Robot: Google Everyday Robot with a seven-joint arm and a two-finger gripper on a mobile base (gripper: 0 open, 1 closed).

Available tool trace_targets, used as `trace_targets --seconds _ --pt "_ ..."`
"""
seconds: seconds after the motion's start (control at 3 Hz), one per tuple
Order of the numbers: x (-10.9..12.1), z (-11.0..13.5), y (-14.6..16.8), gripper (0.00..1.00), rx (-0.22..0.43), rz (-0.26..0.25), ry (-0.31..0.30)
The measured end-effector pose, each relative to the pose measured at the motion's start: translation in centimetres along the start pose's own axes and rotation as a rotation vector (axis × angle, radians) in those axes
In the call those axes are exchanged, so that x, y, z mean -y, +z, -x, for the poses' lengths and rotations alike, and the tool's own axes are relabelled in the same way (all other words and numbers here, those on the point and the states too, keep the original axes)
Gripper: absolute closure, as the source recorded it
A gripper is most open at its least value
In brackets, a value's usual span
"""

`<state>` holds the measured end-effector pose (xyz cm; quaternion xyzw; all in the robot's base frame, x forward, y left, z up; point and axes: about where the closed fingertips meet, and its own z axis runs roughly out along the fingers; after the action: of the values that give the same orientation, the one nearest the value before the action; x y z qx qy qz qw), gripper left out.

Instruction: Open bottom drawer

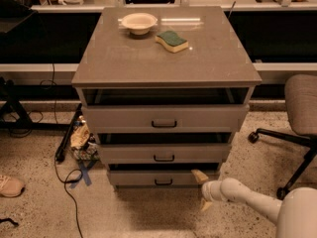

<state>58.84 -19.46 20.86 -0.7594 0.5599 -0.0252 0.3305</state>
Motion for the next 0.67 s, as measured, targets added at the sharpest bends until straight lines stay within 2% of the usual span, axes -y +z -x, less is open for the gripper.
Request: trace_targets --seconds 0.67 --pt "4.4 0.1 4.9 0.00 -0.039 -0.096 0.009"
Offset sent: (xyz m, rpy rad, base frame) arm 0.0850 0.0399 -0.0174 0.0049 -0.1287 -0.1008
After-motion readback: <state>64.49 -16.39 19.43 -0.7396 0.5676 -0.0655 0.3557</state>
